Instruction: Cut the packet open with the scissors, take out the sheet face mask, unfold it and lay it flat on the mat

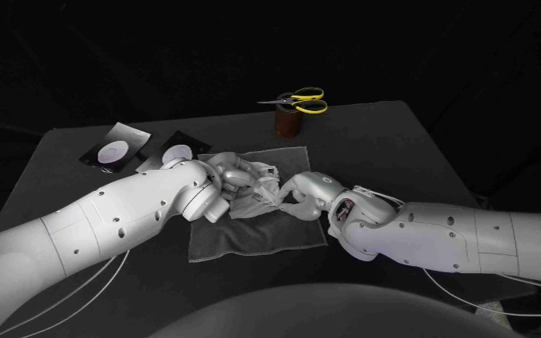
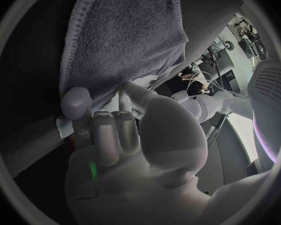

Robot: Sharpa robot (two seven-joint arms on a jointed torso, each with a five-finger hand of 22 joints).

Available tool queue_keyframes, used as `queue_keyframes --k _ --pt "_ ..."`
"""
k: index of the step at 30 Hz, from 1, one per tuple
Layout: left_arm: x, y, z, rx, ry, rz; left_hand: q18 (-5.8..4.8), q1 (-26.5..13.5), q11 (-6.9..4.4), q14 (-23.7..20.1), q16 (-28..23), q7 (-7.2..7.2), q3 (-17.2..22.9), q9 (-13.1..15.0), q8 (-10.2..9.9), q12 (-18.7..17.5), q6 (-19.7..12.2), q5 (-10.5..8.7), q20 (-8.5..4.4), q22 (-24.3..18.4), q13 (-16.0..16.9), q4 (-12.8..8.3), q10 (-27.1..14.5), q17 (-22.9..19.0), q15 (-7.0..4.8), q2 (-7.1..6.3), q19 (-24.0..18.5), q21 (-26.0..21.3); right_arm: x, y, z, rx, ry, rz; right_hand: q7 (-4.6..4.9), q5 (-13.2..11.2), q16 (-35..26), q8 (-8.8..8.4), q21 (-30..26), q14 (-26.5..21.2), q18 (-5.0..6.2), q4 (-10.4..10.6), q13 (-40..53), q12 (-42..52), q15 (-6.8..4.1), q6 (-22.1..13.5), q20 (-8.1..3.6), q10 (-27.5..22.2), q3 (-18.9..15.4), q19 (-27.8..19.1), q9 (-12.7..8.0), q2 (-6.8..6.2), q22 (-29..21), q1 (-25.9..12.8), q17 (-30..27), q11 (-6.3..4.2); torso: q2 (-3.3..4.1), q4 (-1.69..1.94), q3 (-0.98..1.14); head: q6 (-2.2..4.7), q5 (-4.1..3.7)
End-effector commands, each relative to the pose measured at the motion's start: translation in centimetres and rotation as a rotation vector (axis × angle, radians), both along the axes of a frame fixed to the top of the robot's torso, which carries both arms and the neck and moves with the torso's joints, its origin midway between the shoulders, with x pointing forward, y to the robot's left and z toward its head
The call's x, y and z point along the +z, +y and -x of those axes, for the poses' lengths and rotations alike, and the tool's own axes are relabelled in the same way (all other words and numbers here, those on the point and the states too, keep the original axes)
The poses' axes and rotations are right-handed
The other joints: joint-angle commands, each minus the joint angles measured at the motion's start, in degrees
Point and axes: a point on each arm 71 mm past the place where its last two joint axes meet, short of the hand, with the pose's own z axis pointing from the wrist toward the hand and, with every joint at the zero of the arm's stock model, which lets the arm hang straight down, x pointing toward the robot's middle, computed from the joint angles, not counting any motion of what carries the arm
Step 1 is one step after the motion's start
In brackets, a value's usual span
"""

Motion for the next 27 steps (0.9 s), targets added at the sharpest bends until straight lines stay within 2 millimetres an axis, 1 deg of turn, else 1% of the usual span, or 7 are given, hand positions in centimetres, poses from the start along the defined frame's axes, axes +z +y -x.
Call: queue_keyframes --k 1,12,17,20,24,27 --pt "0.3 0.2 -0.4 0.022 -0.02 0.023 -0.32 -0.65 0.02 3.76 -0.07 0.06 2.49 0.12 0.16 -0.12 -0.32 0.28 0.04 1.84 0.03 2.02 -0.2 5.94 0.03 -0.09 -0.54 -0.37 -2.5 -1.1 0.9 -0.02 0.145 0.116 0.88 0.12 0.24 -0.23 -0.27 6.1 0.83 0.05 13.79 0.31 -0.41 0.58 0.02 5.97 -0.31 -0.48 -0.1 0.08 0.05 -0.43 15.04 0.2 0.0 0.0 -0.01 0.0 0.01" --pt "0.5 0.7 -1.1 0.056 -0.029 0.037 -0.3 -1.11 0.01 3.75 -0.09 0.03 2.38 0.23 0.29 -0.06 -0.43 0.24 0.03 1.79 0.06 2.07 -0.16 5.88 0.03 -0.39 -0.58 -0.43 -2.5 -1.1 0.9 -0.019 0.145 0.116 0.87 0.12 0.24 -0.25 -0.3 6.1 0.83 0.02 13.82 0.36 -0.41 0.65 0.01 5.98 -0.32 -0.49 -0.12 0.11 0.04 -0.42 15.04 0.2 0.02 -0.01 0.02 0.0 -0.02" --pt "0.6 0.9 -1.3 0.068 -0.03 0.043 -0.27 -1.57 -0.04 3.73 -0.12 -0.07 2.06 0.38 0.49 -0.01 -0.53 0.23 0.03 1.67 0.05 2.09 -0.11 5.81 0.0 -0.78 -0.65 -0.54 -2.6 -1.1 0.9 -0.019 0.145 0.116 0.87 0.12 0.24 -0.25 -0.3 6.1 0.83 0.02 13.82 0.36 -0.41 0.65 0.01 5.98 -0.32 -0.49 -0.12 0.11 0.04 -0.42 15.04 0.2 0.0 0.05 0.01 0.0 -0.03" --pt "0.6 1.0 -1.5 0.074 -0.026 0.049 -0.28 -1.84 -0.1 3.72 -0.14 -0.16 1.76 0.51 0.66 0.06 -0.59 0.22 0.01 1.69 0.12 2.08 -0.04 5.76 -0.04 -1.03 -0.63 -0.52 -2.6 -1.1 0.9 -0.019 0.146 0.116 0.87 0.12 0.24 -0.25 -0.3 6.1 0.83 0.02 13.82 0.36 -0.41 0.65 0.01 5.98 -0.32 -0.49 -0.12 0.11 0.04 -0.42 15.04 0.2 0.0 -0.01 0.02 0.0 -0.03" --pt "0.7 1.1 -1.6 0.079 -0.017 0.055 -0.27 -2.56 -0.33 3.73 -0.14 -0.5 0.61 0.81 1.08 0.17 -0.77 0.22 -0.07 1.65 0.15 2.21 0.05 5.76 -0.21 -1.58 -0.64 -0.58 -2.6 -1.1 0.9 -0.019 0.146 0.117 0.87 0.11 0.24 -0.27 -0.3 6.1 0.83 0.01 13.77 0.28 -0.41 0.68 0.01 5.97 -0.34 -0.49 -0.14 0.12 0.05 -0.43 15.04 0.19 0.02 -0.03 0.0 0.0 -0.05" --pt "0.6 1.1 -1.6 0.077 -0.006 0.058 -0.25 -3.61 -0.61 3.72 -0.18 -0.89 -0.95 0.89 1.3 0.25 -0.74 0.21 -0.23 1.56 0.12 2.85 0.01 5.67 -0.44 -2.03 -0.67 -0.68 -2.6 -1.1 0.9 -0.02 0.146 0.117 0.87 0.11 0.24 -0.27 -0.3 6.1 0.83 0.01 13.77 0.28 -0.41 0.68 0.01 5.97 -0.34 -0.49 -0.14 0.12 0.05 -0.43 15.04 0.19 0.02 -0.02 0.01 0.0 -0.08"
